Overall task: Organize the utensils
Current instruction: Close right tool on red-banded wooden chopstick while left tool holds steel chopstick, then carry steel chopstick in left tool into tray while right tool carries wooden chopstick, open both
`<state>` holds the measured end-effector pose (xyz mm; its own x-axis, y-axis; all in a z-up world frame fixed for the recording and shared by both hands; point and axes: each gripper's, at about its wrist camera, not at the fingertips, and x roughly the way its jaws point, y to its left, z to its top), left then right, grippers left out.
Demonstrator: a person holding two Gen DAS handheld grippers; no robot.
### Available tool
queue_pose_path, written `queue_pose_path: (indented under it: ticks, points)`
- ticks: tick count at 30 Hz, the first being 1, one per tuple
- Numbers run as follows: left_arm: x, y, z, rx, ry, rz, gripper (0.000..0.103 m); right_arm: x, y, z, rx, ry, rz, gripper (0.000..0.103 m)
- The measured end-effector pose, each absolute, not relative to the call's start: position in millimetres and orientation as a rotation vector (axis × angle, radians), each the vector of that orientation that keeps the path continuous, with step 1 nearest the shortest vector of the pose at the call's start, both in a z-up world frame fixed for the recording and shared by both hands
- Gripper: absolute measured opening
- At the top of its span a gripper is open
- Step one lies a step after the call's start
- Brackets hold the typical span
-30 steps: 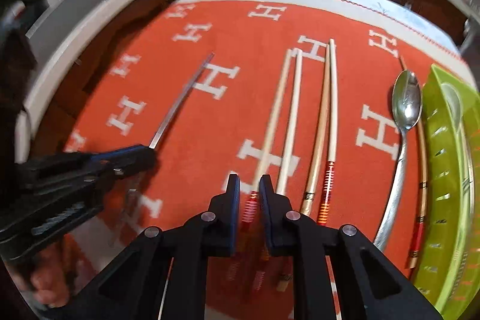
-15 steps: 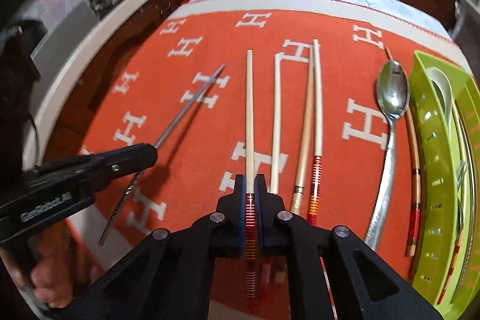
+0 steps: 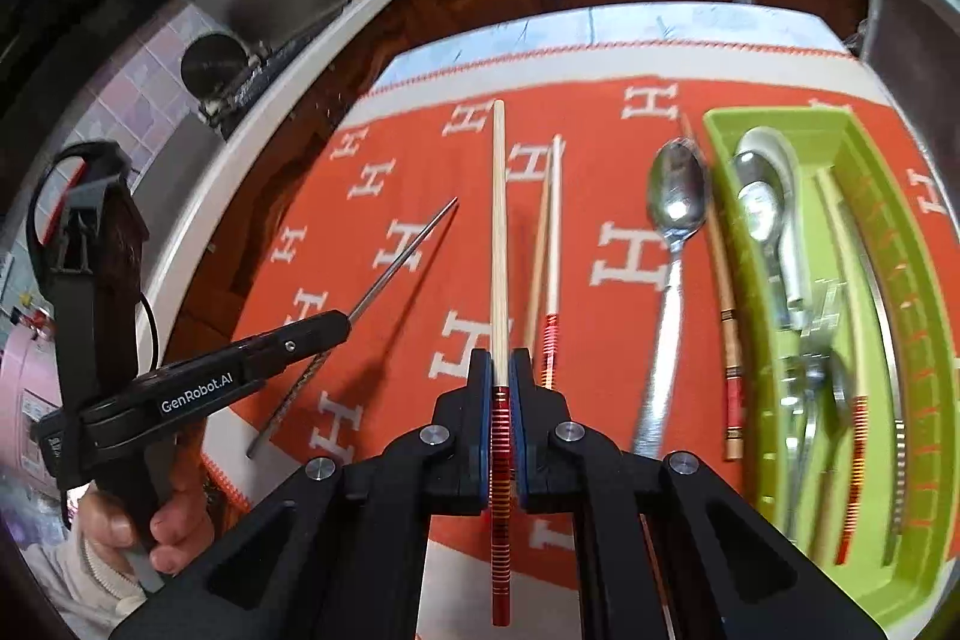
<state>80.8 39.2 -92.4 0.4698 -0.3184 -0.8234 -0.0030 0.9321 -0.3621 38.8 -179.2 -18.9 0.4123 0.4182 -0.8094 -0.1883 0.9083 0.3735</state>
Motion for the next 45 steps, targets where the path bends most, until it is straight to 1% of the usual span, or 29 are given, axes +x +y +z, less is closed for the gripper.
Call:
queue_pose_path:
  ticks: [7, 14, 18, 25, 26, 27, 28, 29, 30, 31, 36, 37, 38, 39, 42, 45]
  points:
    - [77, 19, -57, -0.292, 0.971, -0.232, 0.003, 30, -219, 4, 0.276, 1.036, 0.335, 0.005]
    - [79, -21, -28, -0.212, 0.905, -0.308, 0.000, 15, -256, 5, 0.302, 1.041, 0.287, 0.005]
    - [82, -31, -37, -0.189, 0.957, -0.306, 0.000, 8, -261, -1, 0.314, 1.049, 0.287, 0.005]
    - [85, -20, -83, -0.192, 1.135, -0.329, 0.001, 3, -252, -7, 0.304, 1.056, 0.327, 0.005]
    - [86, -19, -91, -0.212, 1.172, -0.345, 0.007, 3, -251, -8, 0.305, 1.058, 0.331, 0.005]
    - [86, -18, -98, -0.226, 1.200, -0.357, 0.018, 4, -250, -10, 0.309, 1.059, 0.337, 0.005]
    - [87, -18, -104, -0.242, 1.228, -0.369, 0.026, 5, -248, -10, 0.311, 1.061, 0.339, 0.005]
    - [86, -18, -108, -0.256, 1.245, -0.378, 0.043, 6, -248, -12, 0.312, 1.062, 0.341, 0.005]
    - [85, -19, -112, -0.265, 1.258, -0.386, 0.054, 7, -247, -12, 0.311, 1.063, 0.342, 0.005]
    - [83, -20, -113, -0.263, 1.261, -0.391, 0.055, 7, -247, -13, 0.312, 1.065, 0.346, 0.005]
    - [72, -36, -116, -0.148, 1.267, -0.392, 0.055, 7, -249, -15, 0.322, 1.067, 0.352, 0.005]
    - [71, -40, -115, -0.115, 1.271, -0.389, 0.053, 7, -250, -16, 0.327, 1.066, 0.353, 0.005]
    - [69, -44, -116, -0.089, 1.276, -0.398, 0.046, 7, -251, -17, 0.332, 1.065, 0.353, 0.005]
    - [67, -48, -117, -0.062, 1.286, -0.408, 0.037, 7, -253, -17, 0.336, 1.065, 0.354, 0.005]
    - [66, -50, -122, -0.028, 1.307, -0.382, 0.029, 6, -256, -20, 0.345, 1.066, 0.356, 0.005]
    - [67, -48, -127, -0.034, 1.329, -0.348, 0.027, 5, -257, -22, 0.352, 1.067, 0.359, 0.005]
